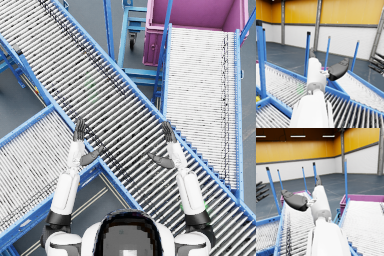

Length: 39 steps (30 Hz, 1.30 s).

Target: Pick up the oil and place it on the left assembly line, put the cola on the right, and keep Sprite still

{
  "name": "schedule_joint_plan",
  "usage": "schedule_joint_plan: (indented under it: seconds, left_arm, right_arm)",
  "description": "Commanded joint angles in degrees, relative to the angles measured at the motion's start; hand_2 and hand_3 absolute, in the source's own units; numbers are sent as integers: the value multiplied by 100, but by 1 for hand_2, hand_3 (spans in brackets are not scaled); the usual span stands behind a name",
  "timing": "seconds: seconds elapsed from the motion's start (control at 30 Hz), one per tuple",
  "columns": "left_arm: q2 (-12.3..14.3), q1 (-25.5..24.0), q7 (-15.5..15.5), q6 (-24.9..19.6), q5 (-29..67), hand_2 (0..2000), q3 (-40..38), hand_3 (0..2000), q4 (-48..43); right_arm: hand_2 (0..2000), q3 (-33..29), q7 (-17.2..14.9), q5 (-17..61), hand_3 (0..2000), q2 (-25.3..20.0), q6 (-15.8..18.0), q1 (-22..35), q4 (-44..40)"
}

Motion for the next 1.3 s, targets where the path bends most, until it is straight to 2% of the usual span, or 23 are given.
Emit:
schedule_joint_plan:
  seconds: [0.03, 0.17, 0.27, 0.37, 0.87, 1.13, 1.27, 1.3]
  left_arm:
    - [0, 0, 0, 0, 0, 0, 0, 0, 0]
    - [46, 83, 0, 0, 0, 0, 96, 0, 71]
    - [131, 137, -364, -365, 0, 0, -69, 0, -82]
    - [226, 210, -498, -499, -1, 0, -151, 0, -368]
    - [634, 757, -576, -577, -1, 0, -809, 0, -518]
    - [730, 965, -576, -578, 2035, 0, -1206, 0, -521]
    - [752, 1046, -576, -578, 2703, 0, -1376, 0, -475]
    - [756, 1044, -576, -578, 2770, 0, -1424, 0, -466]
  right_arm:
    - [0, 0, 0, 0, 0, 0, 0, 0, 0]
    - [0, 104, 0, 0, 0, -29, 0, 52, -66]
    - [0, -73, 365, 0, 0, -113, -361, 108, -31]
    - [0, -142, 500, -1, 0, -198, -494, 163, 141]
    - [0, -906, 578, -1, 0, -518, -571, 473, 519]
    - [0, -1279, 578, 2036, 0, -608, -571, 642, 525]
    - [0, -1427, 578, 2515, 0, -634, -571, 688, 479]
    - [0, -1436, 578, 2563, 0, -638, -571, 466, 419]
